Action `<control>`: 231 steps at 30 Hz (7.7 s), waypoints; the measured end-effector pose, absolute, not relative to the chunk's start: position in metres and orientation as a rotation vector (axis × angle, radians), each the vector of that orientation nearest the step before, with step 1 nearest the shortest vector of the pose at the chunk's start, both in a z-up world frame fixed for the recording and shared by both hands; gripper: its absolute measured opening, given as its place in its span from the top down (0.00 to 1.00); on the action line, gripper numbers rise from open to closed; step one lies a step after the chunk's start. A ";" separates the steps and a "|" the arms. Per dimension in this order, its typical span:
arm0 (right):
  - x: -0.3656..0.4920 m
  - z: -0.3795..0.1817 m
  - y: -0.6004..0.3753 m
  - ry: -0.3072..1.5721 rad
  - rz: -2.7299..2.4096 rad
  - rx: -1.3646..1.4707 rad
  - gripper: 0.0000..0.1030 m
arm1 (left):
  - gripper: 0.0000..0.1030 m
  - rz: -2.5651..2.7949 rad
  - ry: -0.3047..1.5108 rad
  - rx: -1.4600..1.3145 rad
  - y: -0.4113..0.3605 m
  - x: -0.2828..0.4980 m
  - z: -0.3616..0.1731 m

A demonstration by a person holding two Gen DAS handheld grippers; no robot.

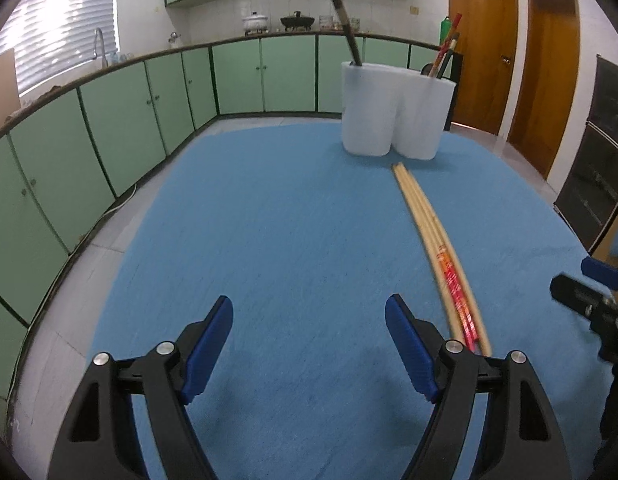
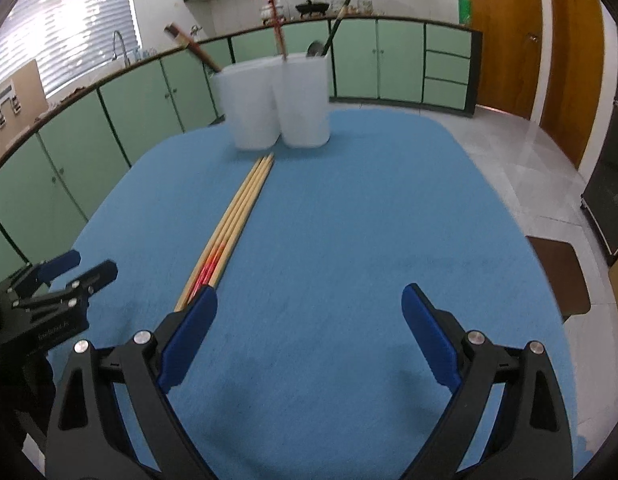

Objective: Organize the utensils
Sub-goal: 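Move both open tools back from the cups toward the remaining chopsticks, then close the right tool on a plain wooden chopstick, then grasp another plain wooden chopstick with the left tool while the right tool holds its own, then lift both plain chopsticks up toward the white cups, then lower both chopsticks into the white cups and open both tools, then move both open tools back from the cups toward the last chopsticks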

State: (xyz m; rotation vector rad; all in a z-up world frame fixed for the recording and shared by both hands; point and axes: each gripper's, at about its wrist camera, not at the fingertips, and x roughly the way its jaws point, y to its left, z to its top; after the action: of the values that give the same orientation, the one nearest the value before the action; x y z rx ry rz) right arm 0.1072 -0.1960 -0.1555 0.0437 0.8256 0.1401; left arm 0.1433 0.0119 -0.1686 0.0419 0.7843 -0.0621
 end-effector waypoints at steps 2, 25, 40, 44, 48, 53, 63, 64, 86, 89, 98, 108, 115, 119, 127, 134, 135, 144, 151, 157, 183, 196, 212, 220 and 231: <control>0.103 -0.161 -0.189 0.842 0.160 0.035 0.12 | 0.25 -0.053 0.797 0.046 0.014 0.142 -0.171; 0.103 -0.181 -0.146 0.921 0.167 -0.093 0.43 | 0.23 -0.035 0.839 0.035 0.021 0.144 -0.182; 0.099 -0.181 -0.174 0.907 0.192 -0.004 0.52 | 0.22 -0.039 0.834 0.064 0.017 0.144 -0.182; 0.104 -0.181 -0.170 0.909 0.194 -0.008 0.69 | 0.22 -0.040 0.837 0.066 0.016 0.144 -0.183; 0.106 -0.182 -0.165 0.910 0.212 -0.033 0.90 | 0.22 -0.054 0.841 0.070 0.013 0.144 -0.183; 0.107 -0.182 -0.170 0.906 0.203 -0.024 0.94 | 0.22 -0.097 0.852 0.080 0.001 0.142 -0.184; 0.113 -0.182 -0.205 0.906 0.153 0.023 0.94 | 0.22 -0.203 0.879 0.071 -0.031 0.138 -0.186; 0.114 -0.183 -0.206 0.906 0.155 0.026 0.94 | 0.22 -0.207 0.880 0.078 -0.035 0.139 -0.187; 0.114 -0.184 -0.210 0.909 0.168 0.033 0.93 | 0.23 -0.162 0.904 0.092 -0.041 0.152 -0.193; 0.115 -0.184 -0.211 0.913 0.175 0.038 0.93 | 0.33 -0.171 0.899 0.088 -0.043 0.152 -0.192; 0.116 -0.185 -0.214 0.918 0.187 0.055 0.92 | 0.74 -0.229 0.887 0.080 -0.055 0.150 -0.190; 0.112 -0.185 -0.208 0.906 0.164 0.006 0.94 | 0.93 -0.240 0.882 0.076 -0.061 0.146 -0.189; 0.106 -0.176 -0.211 0.882 0.171 0.012 0.94 | 0.93 -0.233 0.857 0.075 -0.057 0.140 -0.178; 0.101 -0.158 -0.214 0.843 0.181 0.013 0.94 | 0.93 -0.227 0.817 0.081 -0.052 0.134 -0.161; 0.097 -0.110 -0.223 0.743 0.196 0.032 0.94 | 0.94 -0.219 0.702 0.063 -0.039 0.126 -0.110; 0.099 -0.064 -0.229 0.657 0.220 0.048 0.94 | 0.94 -0.230 0.596 0.053 -0.035 0.127 -0.063; 0.101 -0.059 -0.229 0.650 0.224 0.052 0.94 | 0.94 -0.234 0.585 0.052 -0.034 0.129 -0.057; 0.122 -0.001 -0.236 0.575 0.274 0.062 0.94 | 0.94 -0.267 0.517 0.034 -0.030 0.147 -0.016; 0.146 0.029 -0.238 0.570 0.303 0.054 0.94 | 0.94 -0.300 0.500 0.024 -0.031 0.161 0.001; 0.159 0.054 -0.242 0.535 0.313 0.040 0.94 | 0.94 -0.321 0.474 0.040 -0.037 0.170 0.014; 0.324 0.098 -0.235 0.389 0.263 0.047 0.94 | 0.94 -0.267 0.267 0.021 -0.061 0.314 0.068; 0.325 0.058 -0.232 0.467 0.231 0.047 0.69 | 0.67 -0.255 0.337 0.000 -0.051 0.318 0.038; 0.183 0.013 -0.272 0.399 0.123 0.059 0.14 | 0.28 -0.198 0.320 0.001 -0.027 0.190 0.003; 0.141 -0.056 -0.261 0.541 0.109 0.074 0.13 | 0.26 -0.145 0.495 -0.018 -0.007 0.164 -0.074; 0.109 -0.132 -0.212 0.708 0.135 0.054 0.13 | 0.26 -0.096 0.706 0.000 0.007 0.149 -0.151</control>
State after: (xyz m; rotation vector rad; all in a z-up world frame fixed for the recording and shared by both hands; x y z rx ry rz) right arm 0.1089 -0.2121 -0.1322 0.0545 0.7083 0.1348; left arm 0.1492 0.0070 -0.1508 -0.0001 0.7056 -0.0963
